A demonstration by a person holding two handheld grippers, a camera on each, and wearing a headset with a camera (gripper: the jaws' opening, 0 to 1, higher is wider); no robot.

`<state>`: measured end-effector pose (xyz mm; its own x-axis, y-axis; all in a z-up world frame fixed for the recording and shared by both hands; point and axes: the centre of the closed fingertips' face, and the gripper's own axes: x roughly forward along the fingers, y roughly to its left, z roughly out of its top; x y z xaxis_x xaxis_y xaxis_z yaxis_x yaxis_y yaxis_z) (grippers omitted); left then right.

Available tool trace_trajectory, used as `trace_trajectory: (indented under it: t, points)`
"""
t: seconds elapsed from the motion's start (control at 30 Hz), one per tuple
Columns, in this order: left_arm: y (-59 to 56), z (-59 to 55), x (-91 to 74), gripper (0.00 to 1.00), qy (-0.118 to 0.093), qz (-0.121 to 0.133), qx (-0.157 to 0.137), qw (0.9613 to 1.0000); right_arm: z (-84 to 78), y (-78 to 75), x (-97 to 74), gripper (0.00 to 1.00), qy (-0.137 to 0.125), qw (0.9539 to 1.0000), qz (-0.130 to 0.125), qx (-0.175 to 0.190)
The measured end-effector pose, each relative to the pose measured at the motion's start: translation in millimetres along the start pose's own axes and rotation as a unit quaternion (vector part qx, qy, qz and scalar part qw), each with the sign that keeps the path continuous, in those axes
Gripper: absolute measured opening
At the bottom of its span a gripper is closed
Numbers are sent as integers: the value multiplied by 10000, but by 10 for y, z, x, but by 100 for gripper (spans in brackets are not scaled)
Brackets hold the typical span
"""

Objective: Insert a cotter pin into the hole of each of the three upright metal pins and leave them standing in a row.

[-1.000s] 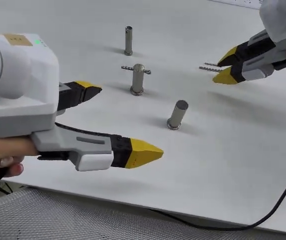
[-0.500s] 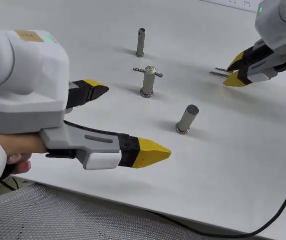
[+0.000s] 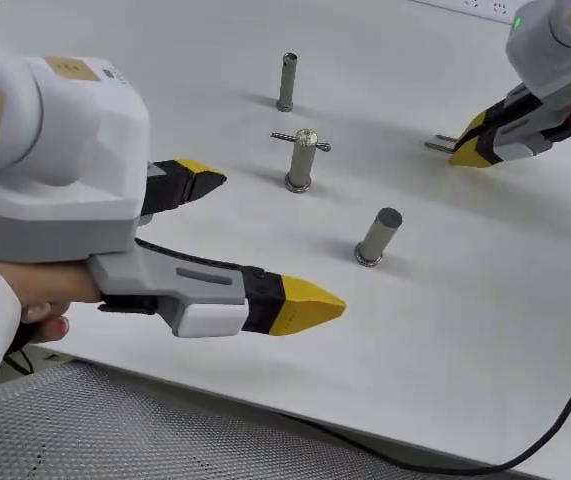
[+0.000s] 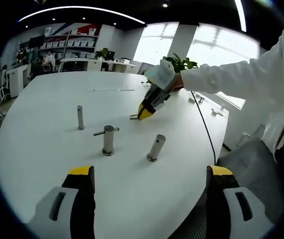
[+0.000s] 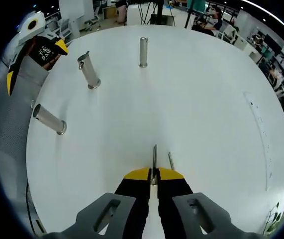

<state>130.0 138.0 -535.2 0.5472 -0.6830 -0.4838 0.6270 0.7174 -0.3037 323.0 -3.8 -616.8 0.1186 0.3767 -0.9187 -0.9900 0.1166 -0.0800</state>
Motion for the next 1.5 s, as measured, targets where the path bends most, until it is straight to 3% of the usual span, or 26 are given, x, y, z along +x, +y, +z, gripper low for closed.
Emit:
trace_trajectory:
  t: [0.27, 0.53, 0.8, 0.93, 1.07, 1.17, 1.33, 1.5]
  points:
    - [20, -5, -2, 92, 65, -42, 29, 10000, 3, -23, 13, 0, 49, 9998, -151, -105]
    - [-16, -18, -15, 91, 160, -32, 145, 9998, 39, -13, -12, 0, -34, 9997, -251, 49]
    - [-31, 2, -38, 91, 148, -20, 143, 9998, 157, 92, -245, 0, -309, 9984, -474, -81]
    - [-62, 67, -40, 91, 68, -72, 185, 9998, 202, 121, -366, 0, -485, 9965, -630, -264]
    - [-94, 144, -24, 91, 16, -108, 294, 9995, 281, 285, -534, 0, -710, 9930, -840, -441]
    - [-84, 196, -9, 89, -10, -157, 283, 9995, 354, 469, -635, 0, -924, 9915, -759, -511]
    - [-88, 251, 27, 87, 56, -206, 303, 9993, 459, 669, -767, 0, -1170, 9875, -829, -661]
    - [-82, 403, 69, 81, -141, -250, 194, 9994, 557, 840, -903, 0, -1408, 9814, -1008, -829]
